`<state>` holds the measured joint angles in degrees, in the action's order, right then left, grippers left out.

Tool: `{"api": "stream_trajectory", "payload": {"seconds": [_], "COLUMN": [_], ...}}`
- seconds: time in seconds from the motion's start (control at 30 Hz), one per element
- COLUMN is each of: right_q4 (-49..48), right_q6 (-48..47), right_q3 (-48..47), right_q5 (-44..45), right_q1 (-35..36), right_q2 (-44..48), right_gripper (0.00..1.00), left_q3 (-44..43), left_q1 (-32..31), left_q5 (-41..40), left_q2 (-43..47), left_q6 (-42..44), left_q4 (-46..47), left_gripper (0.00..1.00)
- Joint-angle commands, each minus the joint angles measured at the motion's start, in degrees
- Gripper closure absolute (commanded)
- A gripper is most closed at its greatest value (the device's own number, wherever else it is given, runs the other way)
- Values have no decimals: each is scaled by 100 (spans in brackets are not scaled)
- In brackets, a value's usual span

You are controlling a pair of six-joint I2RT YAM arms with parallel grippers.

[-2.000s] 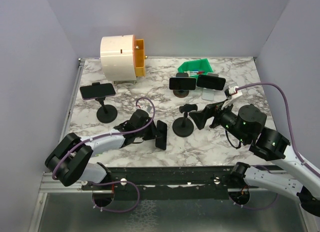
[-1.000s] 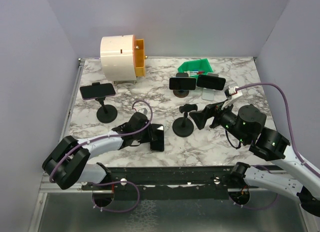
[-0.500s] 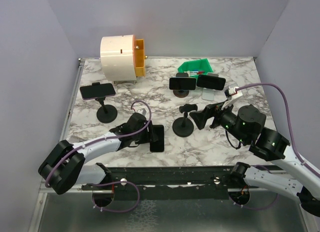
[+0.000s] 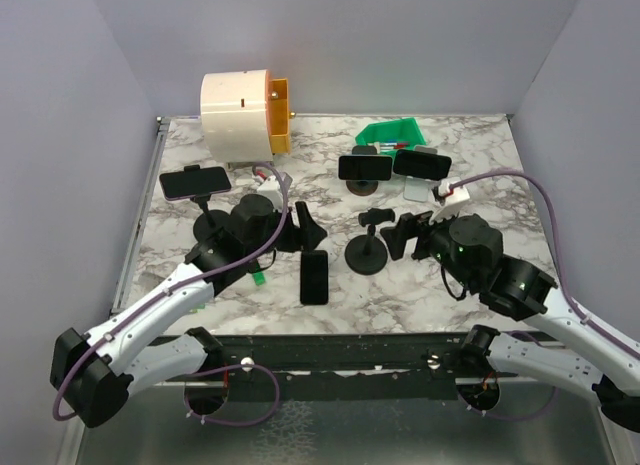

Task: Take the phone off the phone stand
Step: Place the phone at the center of the board, then pick up the phone stand at the center of the board.

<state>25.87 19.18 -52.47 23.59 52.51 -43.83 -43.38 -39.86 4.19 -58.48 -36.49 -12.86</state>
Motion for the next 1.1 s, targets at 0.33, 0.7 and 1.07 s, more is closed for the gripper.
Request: {"api": "stream_trajectory", "payload": {"seconds": [0.33, 0.7, 1.07], "right_q4": [-1710, -4160, -6183], "right_q6": [-400, -229, -326], "right_q3": [1655, 3235, 3615], "right_q5": [-444, -283, 644], "right_q1": [21, 17, 22], "right_q2": [436, 268, -1218], "right_gripper": [15, 20, 36], "left_q3": [-521, 136, 207], "left_q1": [5, 6, 4], "left_q5": [-1666, -2105, -2202], "left_q2": [409, 1176, 1338], "left_q6": [2576, 2700, 2656], "left_q4": [848, 1192, 1093], "left_gripper": [32, 32, 32]}}
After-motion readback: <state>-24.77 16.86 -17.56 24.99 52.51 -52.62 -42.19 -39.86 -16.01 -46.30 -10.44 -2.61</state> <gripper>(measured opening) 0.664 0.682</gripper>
